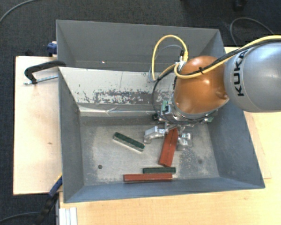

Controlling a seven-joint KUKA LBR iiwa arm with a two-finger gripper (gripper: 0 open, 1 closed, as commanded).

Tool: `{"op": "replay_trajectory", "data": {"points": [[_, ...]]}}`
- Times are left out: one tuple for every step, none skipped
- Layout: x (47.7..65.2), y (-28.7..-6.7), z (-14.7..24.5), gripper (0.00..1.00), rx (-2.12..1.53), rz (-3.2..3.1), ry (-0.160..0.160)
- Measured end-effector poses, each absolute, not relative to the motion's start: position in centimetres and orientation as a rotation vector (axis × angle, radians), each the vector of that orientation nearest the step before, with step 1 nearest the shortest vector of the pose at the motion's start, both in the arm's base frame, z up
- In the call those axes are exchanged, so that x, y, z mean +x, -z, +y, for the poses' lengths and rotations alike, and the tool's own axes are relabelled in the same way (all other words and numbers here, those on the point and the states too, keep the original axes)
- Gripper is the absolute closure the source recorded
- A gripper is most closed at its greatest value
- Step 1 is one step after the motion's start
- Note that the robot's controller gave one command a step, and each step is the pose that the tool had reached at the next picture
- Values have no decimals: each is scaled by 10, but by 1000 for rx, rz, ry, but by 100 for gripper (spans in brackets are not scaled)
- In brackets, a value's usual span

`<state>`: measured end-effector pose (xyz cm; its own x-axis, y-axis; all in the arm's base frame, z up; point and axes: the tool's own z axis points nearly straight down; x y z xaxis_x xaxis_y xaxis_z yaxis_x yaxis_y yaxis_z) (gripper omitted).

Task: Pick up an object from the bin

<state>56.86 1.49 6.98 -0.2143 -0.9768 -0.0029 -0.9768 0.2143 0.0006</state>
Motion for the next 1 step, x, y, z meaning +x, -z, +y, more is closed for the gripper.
{"op": "replay_trajectory", "data": {"points": [[569,-71,14,100,-1965,2448,-2]]}}
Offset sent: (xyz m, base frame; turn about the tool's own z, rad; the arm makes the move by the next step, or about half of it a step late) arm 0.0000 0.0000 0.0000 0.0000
